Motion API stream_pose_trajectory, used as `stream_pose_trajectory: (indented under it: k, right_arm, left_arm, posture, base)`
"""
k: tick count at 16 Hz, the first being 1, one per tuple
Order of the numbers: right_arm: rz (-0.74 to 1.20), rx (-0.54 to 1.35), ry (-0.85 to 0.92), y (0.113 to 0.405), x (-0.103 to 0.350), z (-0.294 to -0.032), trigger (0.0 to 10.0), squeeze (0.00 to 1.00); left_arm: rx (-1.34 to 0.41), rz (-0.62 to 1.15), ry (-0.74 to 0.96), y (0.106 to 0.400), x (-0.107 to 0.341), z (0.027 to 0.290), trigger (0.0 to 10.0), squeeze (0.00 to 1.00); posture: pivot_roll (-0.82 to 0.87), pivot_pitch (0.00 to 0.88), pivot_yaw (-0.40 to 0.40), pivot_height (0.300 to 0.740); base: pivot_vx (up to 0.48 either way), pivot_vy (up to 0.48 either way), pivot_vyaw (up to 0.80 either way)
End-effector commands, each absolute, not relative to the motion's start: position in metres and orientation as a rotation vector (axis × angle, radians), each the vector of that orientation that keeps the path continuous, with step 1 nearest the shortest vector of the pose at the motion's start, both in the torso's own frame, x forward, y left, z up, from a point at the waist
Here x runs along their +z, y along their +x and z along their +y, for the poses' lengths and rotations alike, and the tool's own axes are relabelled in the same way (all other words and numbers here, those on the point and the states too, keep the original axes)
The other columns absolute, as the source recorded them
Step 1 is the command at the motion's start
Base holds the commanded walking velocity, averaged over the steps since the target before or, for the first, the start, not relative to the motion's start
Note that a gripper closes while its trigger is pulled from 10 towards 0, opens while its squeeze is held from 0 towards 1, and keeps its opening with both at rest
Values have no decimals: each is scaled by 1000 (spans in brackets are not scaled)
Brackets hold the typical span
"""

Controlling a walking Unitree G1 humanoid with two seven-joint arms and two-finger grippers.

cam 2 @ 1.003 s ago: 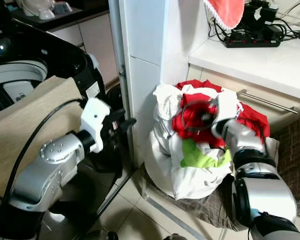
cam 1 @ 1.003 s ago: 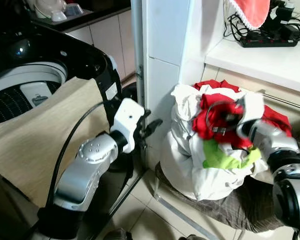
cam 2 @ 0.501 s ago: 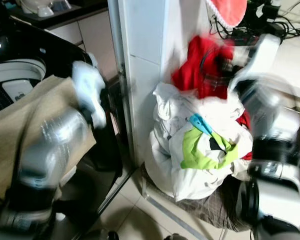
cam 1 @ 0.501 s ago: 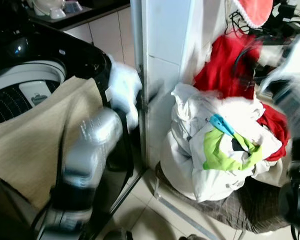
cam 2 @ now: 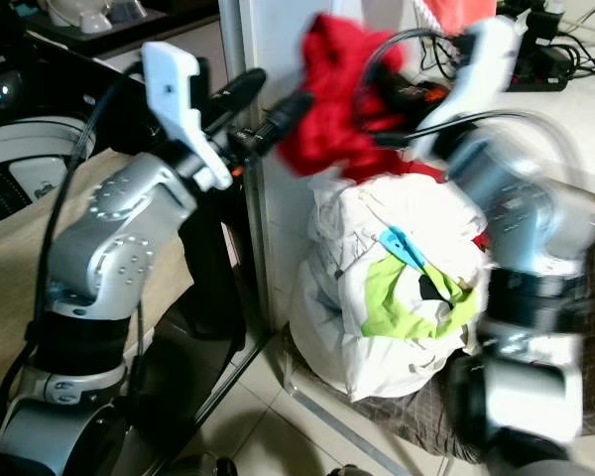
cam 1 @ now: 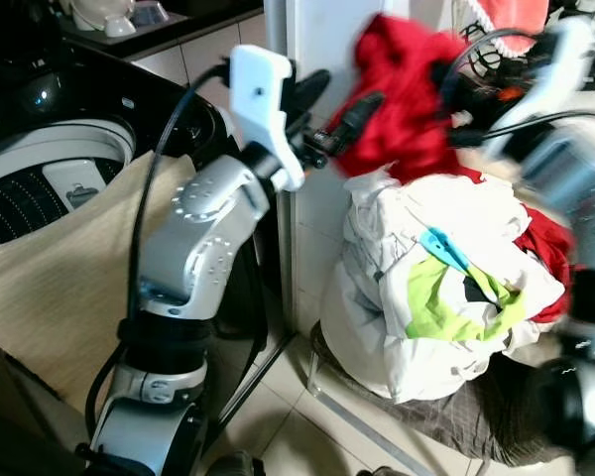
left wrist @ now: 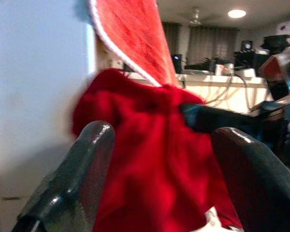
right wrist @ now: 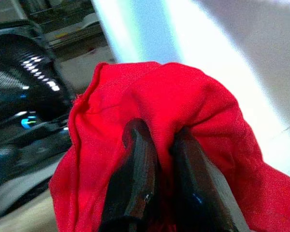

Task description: Clothes washing

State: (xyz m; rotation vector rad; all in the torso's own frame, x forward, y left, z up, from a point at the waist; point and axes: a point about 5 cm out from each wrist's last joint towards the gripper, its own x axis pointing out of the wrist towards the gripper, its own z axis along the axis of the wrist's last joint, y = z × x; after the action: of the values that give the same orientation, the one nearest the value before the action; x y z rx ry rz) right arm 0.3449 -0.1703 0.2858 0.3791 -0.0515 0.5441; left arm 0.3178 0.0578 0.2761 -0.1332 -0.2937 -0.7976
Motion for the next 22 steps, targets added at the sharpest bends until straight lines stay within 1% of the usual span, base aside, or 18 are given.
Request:
stream_pose_trajectory:
  k: [1, 2, 3, 5, 6, 10, 11, 12, 17, 22]
  right_arm:
    - [-63, 578, 384, 337, 293, -164, 0, 0]
    - [-59, 582, 389, 336, 293, -161, 0, 0]
    - [-42, 594, 421, 331, 291, -151, 0, 0]
    - [-38, 609, 434, 327, 292, -146, 0, 0]
    - [-42, 621, 448, 325, 294, -143, 0, 0]
    - [-49, 628, 485, 319, 301, -140, 0, 0]
    - [-48, 628, 486, 318, 301, -139, 0, 0]
    - [-47, 631, 487, 317, 301, -139, 0, 0]
    - [-30, 644, 490, 314, 298, -134, 0, 0]
    - [-31, 657, 499, 312, 300, -129, 0, 0]
  left_arm:
    - [-817, -273, -109, 318, 275, 56, 10000, 1000]
    - [-815, -257, -91, 318, 272, 56, 10000, 1000]
    - [-773, -196, -62, 321, 260, 58, 10000, 1000]
    - [-743, -177, -27, 323, 255, 60, 10000, 1000]
    - [-708, -161, 21, 326, 250, 63, 10000, 0]
    - [-620, -123, 43, 333, 244, 72, 9922, 0]
    - [-617, -127, 34, 333, 245, 73, 3882, 0]
    - [-621, -131, 16, 333, 245, 73, 0, 0]
    - [-649, -136, -15, 328, 245, 72, 0, 0]
    - [-610, -151, -23, 330, 245, 77, 0, 0]
  posture:
    - [-56, 4, 52, 740]
    - [-56, 7, 51, 740]
    - [-57, 10, 50, 740]
    - [-57, 9, 50, 740]
    - [-57, 10, 51, 740]
    - [-59, 7, 54, 740]
    - [-58, 5, 53, 740]
    - [-58, 5, 53, 740]
    - [-55, 0, 52, 740]
    - [-55, 0, 51, 740]
  base:
    - [0, 0, 0]
    - [0, 0, 0]
    - [0, 0, 0]
    - [0, 0, 0]
    - [0, 0, 0]
    - [0, 0, 0]
    - [0, 0, 0]
    - [0, 0, 0]
    - [0, 0, 0]
    - [0, 0, 0]
